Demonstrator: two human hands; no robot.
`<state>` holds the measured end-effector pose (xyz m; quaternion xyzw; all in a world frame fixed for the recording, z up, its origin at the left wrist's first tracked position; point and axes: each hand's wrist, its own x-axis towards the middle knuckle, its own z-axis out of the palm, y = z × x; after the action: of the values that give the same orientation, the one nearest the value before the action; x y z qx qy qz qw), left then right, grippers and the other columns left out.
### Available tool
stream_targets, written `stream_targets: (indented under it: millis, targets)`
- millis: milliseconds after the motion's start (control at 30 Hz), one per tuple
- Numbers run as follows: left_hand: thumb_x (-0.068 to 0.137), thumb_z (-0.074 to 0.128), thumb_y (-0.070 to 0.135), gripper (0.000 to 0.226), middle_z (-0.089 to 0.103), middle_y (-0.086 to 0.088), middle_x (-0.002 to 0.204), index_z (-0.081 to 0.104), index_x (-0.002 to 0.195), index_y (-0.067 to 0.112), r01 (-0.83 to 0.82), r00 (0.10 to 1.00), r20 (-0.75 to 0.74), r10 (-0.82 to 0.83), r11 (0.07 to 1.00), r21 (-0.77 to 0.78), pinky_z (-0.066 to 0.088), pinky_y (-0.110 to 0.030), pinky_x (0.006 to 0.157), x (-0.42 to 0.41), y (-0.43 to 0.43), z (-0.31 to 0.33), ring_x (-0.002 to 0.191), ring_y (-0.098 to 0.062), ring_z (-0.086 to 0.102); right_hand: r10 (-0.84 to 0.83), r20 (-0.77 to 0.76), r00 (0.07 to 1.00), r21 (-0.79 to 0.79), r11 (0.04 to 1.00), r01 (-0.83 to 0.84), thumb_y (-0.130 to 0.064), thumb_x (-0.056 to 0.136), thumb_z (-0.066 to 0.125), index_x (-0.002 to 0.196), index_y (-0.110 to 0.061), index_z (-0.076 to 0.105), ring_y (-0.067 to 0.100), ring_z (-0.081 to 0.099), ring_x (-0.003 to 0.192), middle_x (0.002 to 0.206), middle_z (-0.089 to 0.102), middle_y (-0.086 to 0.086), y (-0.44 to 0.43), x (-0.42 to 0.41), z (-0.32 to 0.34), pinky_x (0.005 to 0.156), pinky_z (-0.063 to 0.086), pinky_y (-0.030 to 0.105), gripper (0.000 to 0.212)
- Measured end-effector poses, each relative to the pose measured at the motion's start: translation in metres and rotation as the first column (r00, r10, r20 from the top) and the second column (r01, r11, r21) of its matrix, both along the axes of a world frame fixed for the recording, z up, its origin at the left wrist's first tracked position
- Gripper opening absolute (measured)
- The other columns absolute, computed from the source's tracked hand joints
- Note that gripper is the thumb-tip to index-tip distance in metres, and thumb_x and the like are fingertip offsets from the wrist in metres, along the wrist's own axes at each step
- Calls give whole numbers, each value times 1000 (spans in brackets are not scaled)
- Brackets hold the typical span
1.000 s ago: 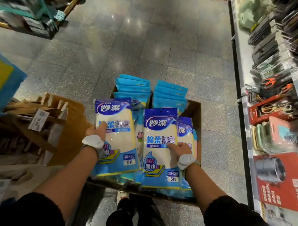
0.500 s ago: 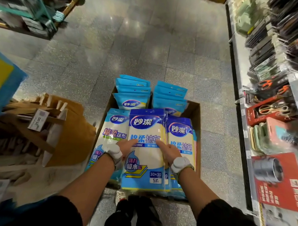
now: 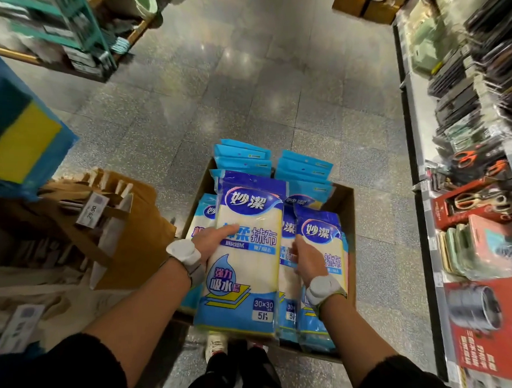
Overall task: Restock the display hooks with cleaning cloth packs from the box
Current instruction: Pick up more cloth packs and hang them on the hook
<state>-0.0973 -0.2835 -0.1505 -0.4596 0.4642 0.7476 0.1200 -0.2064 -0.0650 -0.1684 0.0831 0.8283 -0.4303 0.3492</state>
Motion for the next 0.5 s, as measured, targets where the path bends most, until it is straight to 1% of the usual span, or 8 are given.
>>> stream_targets:
  millis: [33,100,167,200,267,333,433,500]
  targets:
    - [86,80,34,36,78,-22,102,73,111,8,11,1000,3,-11,1000,-29,59,-56,93,3,-3,2,103,-44,73,93,-130,987,197,978,-66,-62,91,54,112,-16,68,31,64,111,116,70,10,11,-3,-8,102,50,50,53]
    - [83,82,36,43,78,-21,102,72,113,7,20,1000,-3,-21,997,-71,57,-57,95,9,-9,0,102,-44,73,330,-133,934,505,834,-223,-71,80,63,144,-11,46,35,49,133,144,53,14,35,-2,-28,111,41,48,89]
    - [68,89,47,64,78,-19,103,71,116,9,40,999,-18,-42,995,-92,57,-59,96,15,-17,-13,100,-42,74,396,-16,918,588,746,-312,-82,63,68,157,-14,19,38,36,143,159,32,14,50,5,-43,114,37,52,126]
    - [60,91,52,75,79,-17,104,70,118,9,55,998,-24,-57,994,-95,57,-59,96,19,-22,-20,99,-40,75,415,17,910,603,722,-340,-80,59,71,157,-17,13,40,37,141,159,29,14,53,10,-49,111,40,54,131]
    - [59,91,55,78,79,-15,103,70,119,10,72,997,-28,-76,989,-126,58,-56,96,27,-27,-25,96,-37,77,452,15,892,620,695,-363,-60,66,76,154,-19,15,40,47,131,152,36,14,55,14,-51,104,47,53,116]
    - [71,88,46,58,80,-12,98,73,113,9,51,998,-28,-56,985,-162,60,-51,93,34,-26,-11,91,-33,77,434,-49,899,602,731,-320,-46,76,72,149,-17,24,39,57,120,139,50,15,51,15,-42,98,51,49,92]
    - [84,82,36,31,81,-3,81,73,101,12,26,1000,-4,-28,975,-220,60,-31,68,40,-23,-1,72,-20,78,344,-140,929,550,807,-216,-37,89,58,138,-16,38,38,63,108,123,63,15,41,12,-20,90,52,43,57]
    - [87,80,32,26,79,2,72,72,100,11,-8,1000,-14,5,970,-245,56,-25,57,46,-20,8,62,-14,76,318,-187,929,499,846,-189,-39,94,51,138,-17,41,39,63,109,126,64,16,28,13,1,89,48,42,50]
